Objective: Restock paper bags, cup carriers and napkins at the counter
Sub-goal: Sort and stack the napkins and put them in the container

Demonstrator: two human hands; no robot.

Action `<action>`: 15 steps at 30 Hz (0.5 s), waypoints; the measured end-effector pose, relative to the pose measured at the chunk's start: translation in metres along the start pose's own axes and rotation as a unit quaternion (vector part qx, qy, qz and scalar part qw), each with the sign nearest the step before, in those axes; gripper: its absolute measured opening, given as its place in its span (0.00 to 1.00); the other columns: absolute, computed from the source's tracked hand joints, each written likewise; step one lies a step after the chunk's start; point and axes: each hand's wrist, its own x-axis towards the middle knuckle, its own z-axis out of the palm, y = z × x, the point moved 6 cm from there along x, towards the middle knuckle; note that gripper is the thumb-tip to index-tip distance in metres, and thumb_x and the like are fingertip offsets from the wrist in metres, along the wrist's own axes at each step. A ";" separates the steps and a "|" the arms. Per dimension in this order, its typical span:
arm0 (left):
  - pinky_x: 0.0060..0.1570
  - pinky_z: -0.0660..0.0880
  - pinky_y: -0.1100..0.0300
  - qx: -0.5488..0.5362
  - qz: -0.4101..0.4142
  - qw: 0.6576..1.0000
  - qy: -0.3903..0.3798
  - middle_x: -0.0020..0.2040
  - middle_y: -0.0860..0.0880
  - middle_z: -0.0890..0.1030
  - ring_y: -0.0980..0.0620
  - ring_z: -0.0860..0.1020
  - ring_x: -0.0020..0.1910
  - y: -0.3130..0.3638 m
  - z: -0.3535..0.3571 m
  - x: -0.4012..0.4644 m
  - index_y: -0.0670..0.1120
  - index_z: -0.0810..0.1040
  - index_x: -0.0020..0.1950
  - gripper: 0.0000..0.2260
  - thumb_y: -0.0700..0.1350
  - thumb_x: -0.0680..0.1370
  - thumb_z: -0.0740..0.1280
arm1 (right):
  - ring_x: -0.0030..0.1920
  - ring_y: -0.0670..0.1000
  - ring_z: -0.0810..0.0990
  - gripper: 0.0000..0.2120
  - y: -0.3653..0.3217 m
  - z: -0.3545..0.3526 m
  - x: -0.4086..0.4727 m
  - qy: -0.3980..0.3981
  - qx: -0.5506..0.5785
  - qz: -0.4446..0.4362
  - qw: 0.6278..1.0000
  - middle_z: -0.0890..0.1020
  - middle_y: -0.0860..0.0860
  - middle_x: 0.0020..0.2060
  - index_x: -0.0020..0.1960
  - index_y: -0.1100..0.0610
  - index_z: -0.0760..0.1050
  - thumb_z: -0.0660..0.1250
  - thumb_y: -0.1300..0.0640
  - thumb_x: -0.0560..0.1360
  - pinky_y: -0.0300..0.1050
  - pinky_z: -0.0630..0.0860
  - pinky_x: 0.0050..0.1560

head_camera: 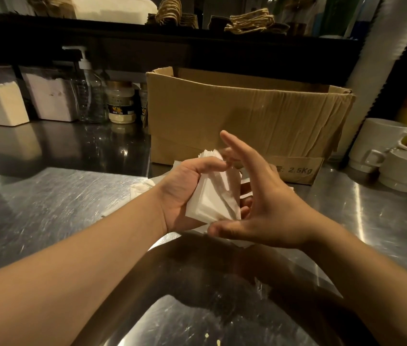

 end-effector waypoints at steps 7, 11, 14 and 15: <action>0.40 0.83 0.50 0.011 -0.003 0.999 0.033 0.40 0.43 0.84 0.44 0.85 0.37 -0.001 0.000 0.000 0.47 0.86 0.49 0.13 0.49 0.70 0.67 | 0.76 0.47 0.57 0.59 -0.001 0.001 0.002 0.000 -0.028 -0.013 1.000 0.58 0.35 0.75 0.77 0.27 0.40 0.81 0.38 0.62 0.64 0.68 0.72; 0.54 0.78 0.45 0.004 -0.030 0.999 0.029 0.51 0.42 0.80 0.42 0.80 0.51 -0.002 -0.007 0.000 0.45 0.82 0.62 0.21 0.46 0.69 0.72 | 0.75 0.45 0.62 0.52 0.002 -0.005 0.000 0.037 -0.004 -0.032 0.999 0.61 0.41 0.75 0.79 0.32 0.46 0.75 0.32 0.66 0.54 0.68 0.73; 0.58 0.75 0.45 0.001 -0.020 0.999 0.039 0.56 0.41 0.77 0.42 0.78 0.53 0.003 -0.015 0.000 0.41 0.76 0.71 0.30 0.47 0.69 0.72 | 0.67 0.39 0.69 0.36 0.008 -0.020 -0.001 0.131 0.058 -0.020 0.990 0.70 0.42 0.67 0.77 0.39 0.59 0.66 0.34 0.72 0.39 0.69 0.65; 0.57 0.76 0.46 -0.010 -0.012 0.999 0.035 0.54 0.41 0.79 0.42 0.79 0.51 0.006 -0.014 -0.001 0.41 0.76 0.69 0.28 0.47 0.70 0.71 | 0.64 0.39 0.72 0.30 0.011 -0.024 -0.001 0.159 0.063 -0.009 0.985 0.73 0.41 0.63 0.73 0.39 0.63 0.65 0.36 0.74 0.38 0.71 0.62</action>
